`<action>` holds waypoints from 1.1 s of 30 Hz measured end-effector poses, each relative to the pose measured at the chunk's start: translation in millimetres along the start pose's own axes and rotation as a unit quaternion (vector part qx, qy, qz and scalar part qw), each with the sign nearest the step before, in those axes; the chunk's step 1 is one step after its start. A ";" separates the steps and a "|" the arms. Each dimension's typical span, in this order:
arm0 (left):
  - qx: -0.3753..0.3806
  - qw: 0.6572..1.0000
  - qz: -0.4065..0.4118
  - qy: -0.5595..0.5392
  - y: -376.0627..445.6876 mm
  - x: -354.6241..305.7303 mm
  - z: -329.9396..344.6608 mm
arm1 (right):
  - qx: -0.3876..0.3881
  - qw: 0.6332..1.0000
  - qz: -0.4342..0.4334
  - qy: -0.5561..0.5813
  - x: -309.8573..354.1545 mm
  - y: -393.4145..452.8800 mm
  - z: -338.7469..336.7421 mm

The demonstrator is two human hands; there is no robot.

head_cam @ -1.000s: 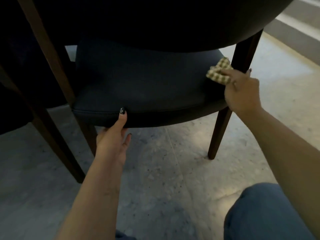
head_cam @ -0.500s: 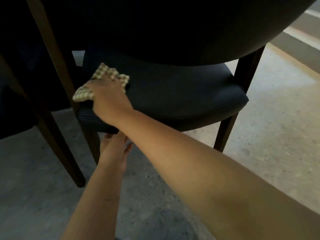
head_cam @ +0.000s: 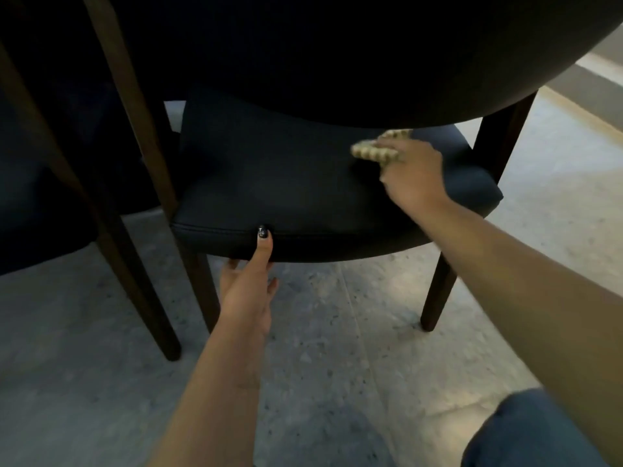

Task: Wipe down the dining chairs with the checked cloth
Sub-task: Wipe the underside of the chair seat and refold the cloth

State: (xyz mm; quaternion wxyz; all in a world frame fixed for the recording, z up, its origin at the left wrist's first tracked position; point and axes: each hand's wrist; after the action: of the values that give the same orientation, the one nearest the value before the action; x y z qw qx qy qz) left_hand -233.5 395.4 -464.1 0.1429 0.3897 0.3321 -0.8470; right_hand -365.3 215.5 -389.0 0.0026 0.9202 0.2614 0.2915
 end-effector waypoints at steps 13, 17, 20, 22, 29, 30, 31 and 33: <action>0.016 0.998 0.001 0.061 2.2 -4.8 -2.3 | 0.188 0.898 -0.348 -0.190 35.5 -20.9 41.8; 0.018 0.996 0.006 0.087 1.3 -4.0 -3.1 | 0.146 0.946 -0.204 -0.208 -73.9 -33.0 -32.4; 0.005 0.991 0.037 0.130 0.7 -3.8 -2.8 | 0.095 0.976 -0.084 -0.180 -105.7 -35.9 -55.6; -0.018 0.981 0.047 0.185 -0.8 -4.1 -1.8 | 0.073 0.984 -0.062 -0.151 -99.6 -36.4 -48.6; -0.137 0.927 0.183 0.299 -50.6 -29.3 28.5 | 0.077 0.986 -0.062 0.133 0.9 -92.9 -72.3; -0.121 0.919 0.225 0.300 -66.0 -38.8 36.1 | 0.060 0.985 -0.096 0.133 17.7 -103.3 -86.9; -0.103 0.908 0.275 0.298 -83.6 -50.6 45.0 | 0.037 0.981 -0.139 0.129 35.4 -113.1 -104.1; -0.069 0.859 0.406 0.304 -117.6 -83.8 63.5 | 0.003 0.963 -0.229 0.141 69.8 -129.5 -142.3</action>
State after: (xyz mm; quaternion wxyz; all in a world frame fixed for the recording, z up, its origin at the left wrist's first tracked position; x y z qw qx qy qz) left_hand -273.4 438.1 -317.5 0.3928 0.7170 0.2290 -0.5284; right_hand -455.5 340.0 -253.8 0.0291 0.7855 0.4635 0.4090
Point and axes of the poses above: each hand's wrist, its own y-axis towards the middle knuckle, its own z-axis out of the palm, x = y × z, and after that the axes turned 14 degrees about x, right-handed
